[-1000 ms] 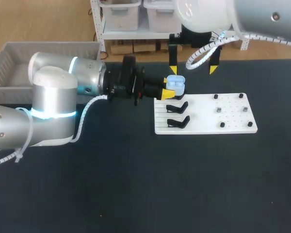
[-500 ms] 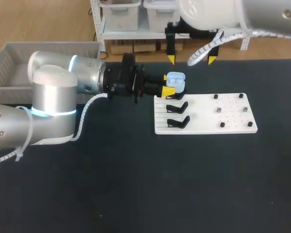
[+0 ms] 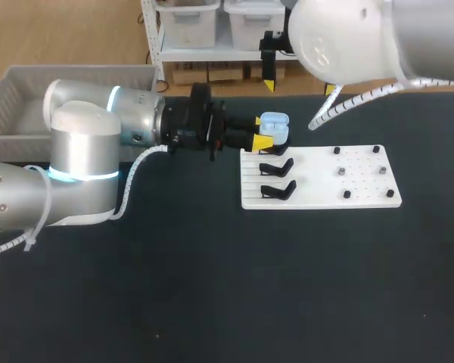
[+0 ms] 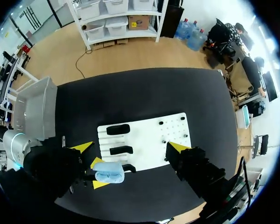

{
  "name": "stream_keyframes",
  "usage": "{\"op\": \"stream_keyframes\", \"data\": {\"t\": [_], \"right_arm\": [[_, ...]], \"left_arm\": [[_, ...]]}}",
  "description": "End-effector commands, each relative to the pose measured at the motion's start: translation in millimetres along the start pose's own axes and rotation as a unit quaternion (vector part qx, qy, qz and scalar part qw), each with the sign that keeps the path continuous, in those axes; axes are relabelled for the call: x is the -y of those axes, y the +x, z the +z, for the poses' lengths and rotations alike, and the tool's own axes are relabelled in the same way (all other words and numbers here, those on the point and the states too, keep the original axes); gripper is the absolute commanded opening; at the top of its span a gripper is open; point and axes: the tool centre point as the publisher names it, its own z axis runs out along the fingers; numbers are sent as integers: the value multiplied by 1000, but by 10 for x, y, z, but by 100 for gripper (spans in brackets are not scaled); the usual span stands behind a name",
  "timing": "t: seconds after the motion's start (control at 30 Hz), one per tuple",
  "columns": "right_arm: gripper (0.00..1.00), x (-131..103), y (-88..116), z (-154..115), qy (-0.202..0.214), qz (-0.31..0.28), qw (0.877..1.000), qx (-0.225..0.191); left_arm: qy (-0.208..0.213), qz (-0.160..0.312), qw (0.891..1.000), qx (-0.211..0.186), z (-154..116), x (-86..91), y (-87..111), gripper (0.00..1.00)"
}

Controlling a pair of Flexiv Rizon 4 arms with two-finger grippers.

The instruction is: Pick up each earbud case from the left stands, insert the matching earbuds, close the lid, and place the case in the box.

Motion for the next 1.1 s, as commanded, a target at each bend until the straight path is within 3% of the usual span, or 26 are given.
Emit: {"op": "stream_keyframes", "data": {"t": [0.03, 0.5, 1.1], "right_arm": [[100, -22, -65, 103, 3, 0, 1000, -5], [100, 43, 126, 414, 9, -4, 999, -47], [100, 90, 552, 242, -2, -27, 997, -70]], "left_arm": [[-1, 0, 1000, 0, 1, 1, 1, 0], [-1, 0, 1000, 0, 1, 1, 1, 0], [-1, 0, 1000, 0, 1, 1, 1, 0]]}}
